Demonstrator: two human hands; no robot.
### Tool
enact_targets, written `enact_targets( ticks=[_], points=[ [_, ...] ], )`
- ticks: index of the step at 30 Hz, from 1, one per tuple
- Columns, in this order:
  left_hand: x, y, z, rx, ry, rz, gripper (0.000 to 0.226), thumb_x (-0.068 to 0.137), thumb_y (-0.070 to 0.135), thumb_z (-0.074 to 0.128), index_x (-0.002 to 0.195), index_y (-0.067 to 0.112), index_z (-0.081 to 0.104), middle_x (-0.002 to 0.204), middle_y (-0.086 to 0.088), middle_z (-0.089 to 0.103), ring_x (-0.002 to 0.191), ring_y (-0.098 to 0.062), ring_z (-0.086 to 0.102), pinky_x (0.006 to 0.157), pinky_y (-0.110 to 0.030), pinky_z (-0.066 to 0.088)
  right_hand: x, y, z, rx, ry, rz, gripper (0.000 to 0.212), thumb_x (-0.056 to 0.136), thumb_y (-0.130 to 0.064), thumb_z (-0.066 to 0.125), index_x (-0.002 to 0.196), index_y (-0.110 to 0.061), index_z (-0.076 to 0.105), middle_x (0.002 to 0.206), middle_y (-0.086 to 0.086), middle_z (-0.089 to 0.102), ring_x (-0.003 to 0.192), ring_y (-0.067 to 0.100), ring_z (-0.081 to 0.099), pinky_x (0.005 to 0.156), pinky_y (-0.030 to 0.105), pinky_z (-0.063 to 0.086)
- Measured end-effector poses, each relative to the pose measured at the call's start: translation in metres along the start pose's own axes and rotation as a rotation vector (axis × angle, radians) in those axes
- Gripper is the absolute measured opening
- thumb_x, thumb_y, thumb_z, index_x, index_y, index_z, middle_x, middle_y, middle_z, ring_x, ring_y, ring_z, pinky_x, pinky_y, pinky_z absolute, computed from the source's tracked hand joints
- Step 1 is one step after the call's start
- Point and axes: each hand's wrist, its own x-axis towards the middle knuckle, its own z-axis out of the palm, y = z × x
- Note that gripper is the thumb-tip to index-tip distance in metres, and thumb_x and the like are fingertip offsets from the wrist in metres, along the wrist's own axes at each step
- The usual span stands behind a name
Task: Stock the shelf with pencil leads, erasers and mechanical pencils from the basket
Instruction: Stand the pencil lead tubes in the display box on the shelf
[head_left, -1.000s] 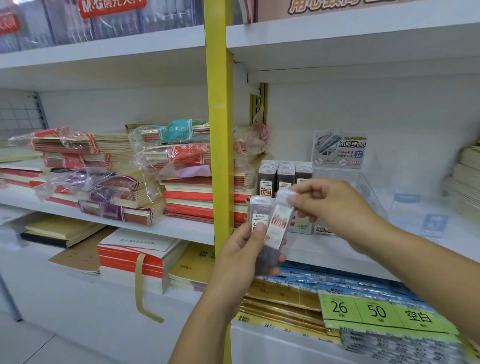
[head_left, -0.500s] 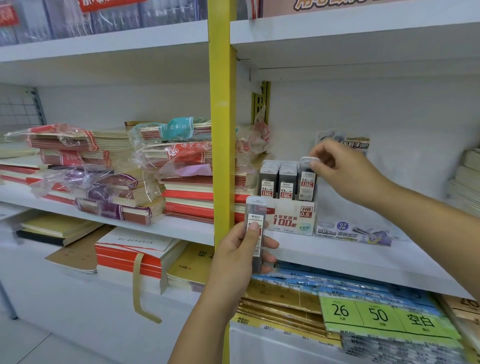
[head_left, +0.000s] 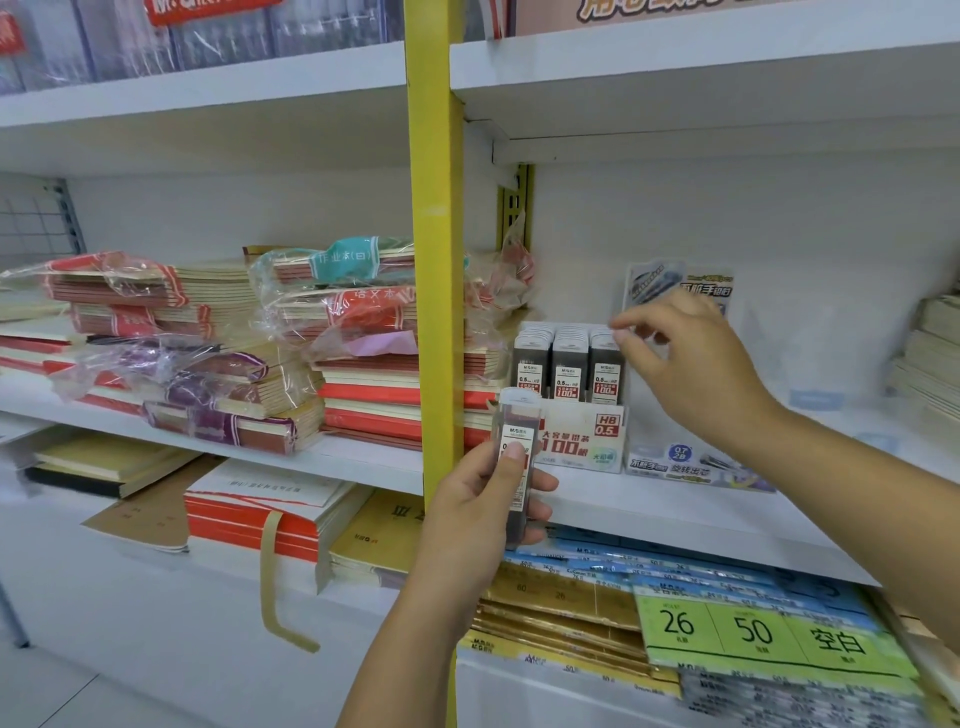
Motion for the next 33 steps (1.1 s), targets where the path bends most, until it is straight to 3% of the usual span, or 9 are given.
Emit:
enact_targets(
  ticks=[4,7,9,12,15,20,25,29,33],
  points=[
    [0.001,0.005,0.010,0.004,-0.039,0.028,0.024,0.100,0.040,0.049,0.093,0.044,0.072,0.086,0.001,0.073,0.069,-0.008,0.066,0.061,-0.022,0.056,-0.029,-0.038,-0.014,0.487,-0.335,0.054,0.017,0.088,-0.043,0.056,0.103,-0.045,0.065,0.089,-0.020,0.068,0.085,-0.012,0.058,0.066,0.002,0.043],
    [0.002,0.005,0.020,0.039,-0.060,0.061,0.023,0.100,0.038,0.051,0.092,0.040,0.072,0.085,0.002,0.073,0.069,-0.007,0.066,0.062,-0.024,0.058,-0.037,-0.042,-0.012,0.606,-0.433,0.089,0.020,0.088,-0.030,0.066,0.105,-0.041,0.067,0.092,-0.006,0.072,0.083,0.003,0.066,0.073,0.014,0.051],
    [0.004,0.002,0.025,0.070,-0.032,0.110,0.019,0.098,0.037,0.055,0.094,0.041,0.072,0.091,0.006,0.074,0.078,-0.004,0.068,0.068,-0.025,0.060,-0.033,-0.038,-0.014,0.664,-0.345,0.132,0.019,0.088,-0.022,0.067,0.102,-0.034,0.068,0.085,-0.003,0.074,0.077,0.007,0.068,0.065,0.017,0.053],
    [0.012,-0.007,0.025,0.310,0.113,0.278,0.021,0.096,0.037,0.060,0.112,0.049,0.063,0.113,0.028,0.063,0.108,0.010,0.056,0.090,-0.016,0.049,-0.012,-0.022,-0.026,0.739,-0.003,0.146,0.019,0.090,-0.013,0.063,0.098,-0.030,0.067,0.081,-0.008,0.071,0.067,0.003,0.064,0.056,0.011,0.045],
    [0.016,-0.015,0.023,0.676,0.157,0.425,0.048,0.096,0.043,0.056,0.141,0.048,0.040,0.142,0.040,0.029,0.134,0.019,0.020,0.107,-0.003,0.016,0.010,-0.007,-0.035,0.585,0.180,0.040,0.022,0.090,-0.015,0.059,0.092,-0.037,0.062,0.086,-0.006,0.068,0.073,0.013,0.061,0.063,0.022,0.049],
    [0.023,-0.031,0.022,0.927,0.080,0.482,0.067,0.100,0.045,0.045,0.156,0.037,0.009,0.159,0.029,-0.017,0.146,0.006,-0.016,0.116,-0.019,-0.003,0.018,0.005,-0.018,0.203,0.028,-0.080,0.020,0.091,-0.022,0.060,0.101,-0.038,0.059,0.084,-0.017,0.064,0.075,0.000,0.059,0.069,0.025,0.049],
    [0.025,-0.037,0.020,0.938,0.074,0.477,0.064,0.101,0.044,0.045,0.157,0.036,0.014,0.159,0.029,-0.018,0.147,0.004,-0.016,0.120,-0.024,0.002,0.020,0.013,-0.005,0.210,-0.164,0.004,0.017,0.089,-0.026,0.062,0.099,-0.036,0.052,0.083,-0.010,0.065,0.076,0.002,0.059,0.067,0.028,0.048],
    [0.025,-0.039,0.019,0.936,0.072,0.473,0.064,0.101,0.043,0.045,0.156,0.036,0.014,0.158,0.030,-0.017,0.148,0.003,-0.013,0.122,-0.028,0.006,0.021,0.018,0.006,0.090,-0.163,-0.011,0.010,0.087,-0.024,0.064,0.094,-0.031,0.061,0.093,-0.006,0.058,0.084,0.010,0.052,0.071,0.028,0.040],
    [0.025,-0.039,0.018,0.921,0.062,0.487,0.064,0.100,0.041,0.048,0.156,0.034,0.018,0.161,0.027,-0.013,0.149,0.002,-0.010,0.123,-0.030,0.010,0.016,0.022,0.012,-0.024,-0.120,0.034,0.022,0.092,-0.030,0.060,0.112,-0.026,0.069,0.097,0.001,0.050,0.096,0.018,0.046,0.081,0.031,0.036]
  ],
)
